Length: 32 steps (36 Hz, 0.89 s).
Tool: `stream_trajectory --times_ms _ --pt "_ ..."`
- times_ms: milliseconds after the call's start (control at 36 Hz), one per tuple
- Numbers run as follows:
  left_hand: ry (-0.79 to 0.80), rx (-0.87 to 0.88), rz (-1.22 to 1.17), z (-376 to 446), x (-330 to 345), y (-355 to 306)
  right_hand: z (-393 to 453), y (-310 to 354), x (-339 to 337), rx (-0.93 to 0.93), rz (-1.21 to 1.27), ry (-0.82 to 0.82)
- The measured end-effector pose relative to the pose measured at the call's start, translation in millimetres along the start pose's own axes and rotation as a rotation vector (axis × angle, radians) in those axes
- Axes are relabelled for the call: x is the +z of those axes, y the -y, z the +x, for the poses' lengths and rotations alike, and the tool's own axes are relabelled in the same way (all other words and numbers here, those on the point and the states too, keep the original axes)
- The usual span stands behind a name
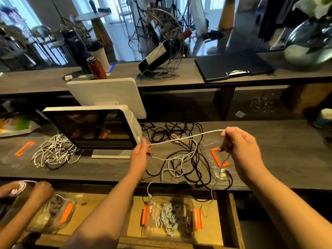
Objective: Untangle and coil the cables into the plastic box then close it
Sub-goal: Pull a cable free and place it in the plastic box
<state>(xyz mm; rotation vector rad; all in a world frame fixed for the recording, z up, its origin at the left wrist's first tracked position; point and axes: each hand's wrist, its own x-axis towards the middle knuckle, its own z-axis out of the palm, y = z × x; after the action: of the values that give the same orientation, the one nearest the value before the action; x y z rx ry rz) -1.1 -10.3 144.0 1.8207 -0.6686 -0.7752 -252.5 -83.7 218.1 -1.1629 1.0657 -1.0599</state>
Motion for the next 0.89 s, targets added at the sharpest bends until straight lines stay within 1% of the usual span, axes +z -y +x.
stream_trajectory --times_ms 83,139,222,278,333,389,444,528,556,611,667,750,833,889 --pt "0.001 0.07 -0.141 12 -2 -20 -1 -10 -7 0.085 -0.113 -0.006" --pt "0.01 0.124 -0.187 15 -3 -44 -3 -16 -8 0.142 -0.17 0.021" --pt "0.048 0.249 -0.138 12 0 -85 -5 -20 -6 0.198 -0.274 0.114" --pt "0.095 0.336 -0.079 6 5 -109 -5 -19 -3 0.198 -0.299 0.201" --pt "0.152 0.443 0.003 -2 11 -128 -7 -12 4 0.173 -0.253 0.28" --pt "0.239 0.545 0.084 -13 19 -141 -9 -5 12 0.121 -0.202 0.318" --pt "0.309 0.636 0.195 -21 28 -147 -11 1 22 0.028 -0.255 0.35" --pt "0.374 0.685 0.306 -29 40 -144 -15 11 35 -0.088 -0.283 0.427" --pt "0.386 0.679 0.32 -30 43 -140 -16 14 38 -0.117 -0.268 0.436" --pt "0.377 0.65 0.333 -32 46 -134 -17 21 42 -0.136 -0.181 0.389" --pt "0.328 0.592 0.315 -31 46 -126 -16 23 41 -0.139 -0.077 0.312" --pt "0.262 0.48 0.313 -24 45 -103 -13 23 35 -0.156 -0.013 0.24" --pt "0.198 0.266 0.314 -7 40 -66 -9 23 26 -0.124 0.089 0.184" --pt "0.161 0.108 0.232 3 33 -44 -6 23 19 -0.089 0.14 0.142"
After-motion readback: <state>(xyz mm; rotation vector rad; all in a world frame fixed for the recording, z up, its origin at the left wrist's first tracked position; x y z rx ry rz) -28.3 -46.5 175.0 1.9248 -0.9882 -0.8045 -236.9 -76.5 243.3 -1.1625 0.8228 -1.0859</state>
